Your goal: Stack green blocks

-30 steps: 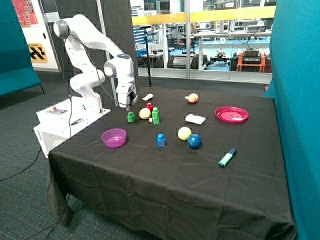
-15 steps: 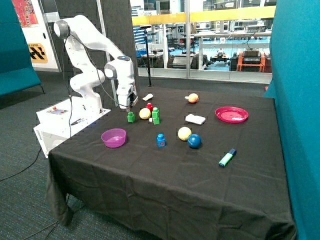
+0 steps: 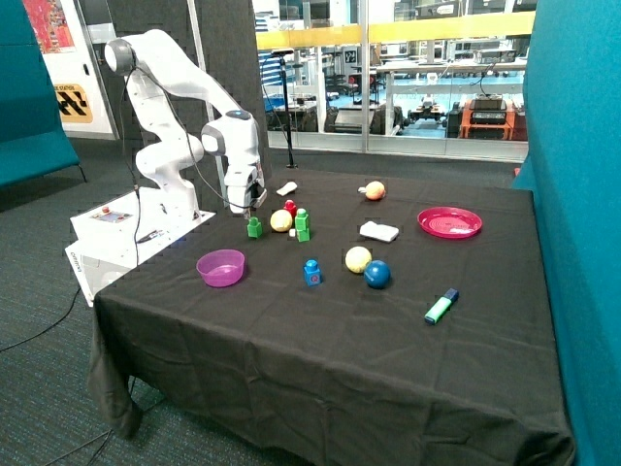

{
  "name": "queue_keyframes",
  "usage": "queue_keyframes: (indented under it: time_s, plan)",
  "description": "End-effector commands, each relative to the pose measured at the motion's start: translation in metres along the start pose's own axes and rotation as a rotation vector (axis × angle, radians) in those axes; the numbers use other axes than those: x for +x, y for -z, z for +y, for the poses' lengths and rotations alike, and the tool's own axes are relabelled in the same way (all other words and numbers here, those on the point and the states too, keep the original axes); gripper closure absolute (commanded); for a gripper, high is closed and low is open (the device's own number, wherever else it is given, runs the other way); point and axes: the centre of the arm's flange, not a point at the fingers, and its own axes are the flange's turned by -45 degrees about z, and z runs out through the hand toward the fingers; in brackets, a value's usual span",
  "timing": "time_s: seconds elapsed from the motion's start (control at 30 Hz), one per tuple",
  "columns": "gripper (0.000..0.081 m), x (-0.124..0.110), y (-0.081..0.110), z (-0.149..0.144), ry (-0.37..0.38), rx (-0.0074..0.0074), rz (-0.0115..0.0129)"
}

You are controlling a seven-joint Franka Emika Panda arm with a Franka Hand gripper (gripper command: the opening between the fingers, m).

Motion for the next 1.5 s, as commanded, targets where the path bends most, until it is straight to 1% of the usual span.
queue_keyframes:
  time_s: [0.0,0.17,0.23,0.6,1.13,1.47]
  plan:
    - [0.0382,-0.001,-0.003,0.006,0.001,0.0029,-0.0044]
    - [0.0385,-0.003,-0.006,0.007,-0.004,0.0029,-0.0044]
    - [0.0374,-0.004,-0.008,0.007,-0.005,0.0029,-0.0044]
    - [0.0388,-0.005,-0.015,0.002,0.002,0.0029,-0.0044]
    - [0.0403,-0.001,-0.014,-0.007,0.019,0.0030,-0.0044]
    - [0.0407,-0.005,-0.015,-0.004,0.003,0.0029,-0.0044]
